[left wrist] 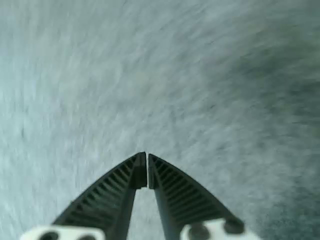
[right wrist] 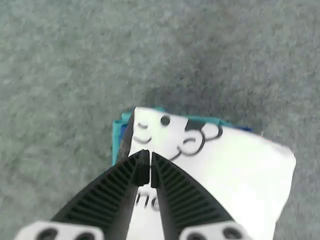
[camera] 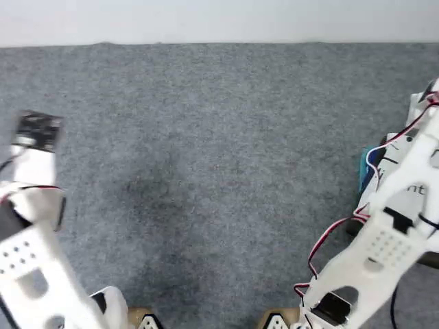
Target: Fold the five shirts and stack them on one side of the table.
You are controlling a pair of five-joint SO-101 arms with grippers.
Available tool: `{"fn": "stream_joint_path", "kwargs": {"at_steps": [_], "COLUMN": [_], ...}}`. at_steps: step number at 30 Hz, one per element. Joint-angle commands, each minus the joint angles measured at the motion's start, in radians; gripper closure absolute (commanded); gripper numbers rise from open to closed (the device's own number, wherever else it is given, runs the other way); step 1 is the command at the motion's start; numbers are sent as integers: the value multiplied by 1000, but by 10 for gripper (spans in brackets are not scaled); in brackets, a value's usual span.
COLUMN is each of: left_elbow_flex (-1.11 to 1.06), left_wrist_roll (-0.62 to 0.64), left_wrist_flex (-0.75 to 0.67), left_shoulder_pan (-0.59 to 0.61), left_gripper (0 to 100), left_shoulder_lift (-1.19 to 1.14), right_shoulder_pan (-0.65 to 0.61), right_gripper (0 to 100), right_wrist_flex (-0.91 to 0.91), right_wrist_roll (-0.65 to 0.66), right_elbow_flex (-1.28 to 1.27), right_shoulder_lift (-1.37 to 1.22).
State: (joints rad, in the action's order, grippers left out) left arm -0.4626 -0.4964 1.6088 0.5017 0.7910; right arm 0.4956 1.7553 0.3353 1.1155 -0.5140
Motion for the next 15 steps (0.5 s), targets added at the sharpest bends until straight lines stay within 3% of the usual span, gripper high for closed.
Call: {"fn": "stream_joint_path", "kwargs": {"at_steps": [1, 8, 11, 15], "left_elbow_flex": [38, -38, -176, -407], "left_wrist_roll": [97, 381, 502, 562], "left_wrist_flex": [9, -12, -120, -290], "left_shoulder_pan": [-152, -338, -367, -387], "left_gripper": [985, 985, 985, 985], "left_shoulder_lift": [121, 245, 341, 519], "right_shoulder_pan": [-13, -93, -163, -229], "right_gripper": [990, 990, 990, 990], "right_wrist_flex": [44, 38, 15, -133], "right_wrist_roll": [-9, -38, -169, -344], "right_elbow_flex": [-239, -686, -872, -1145], "right_shoulder_lift": [245, 705, 881, 1086]}}
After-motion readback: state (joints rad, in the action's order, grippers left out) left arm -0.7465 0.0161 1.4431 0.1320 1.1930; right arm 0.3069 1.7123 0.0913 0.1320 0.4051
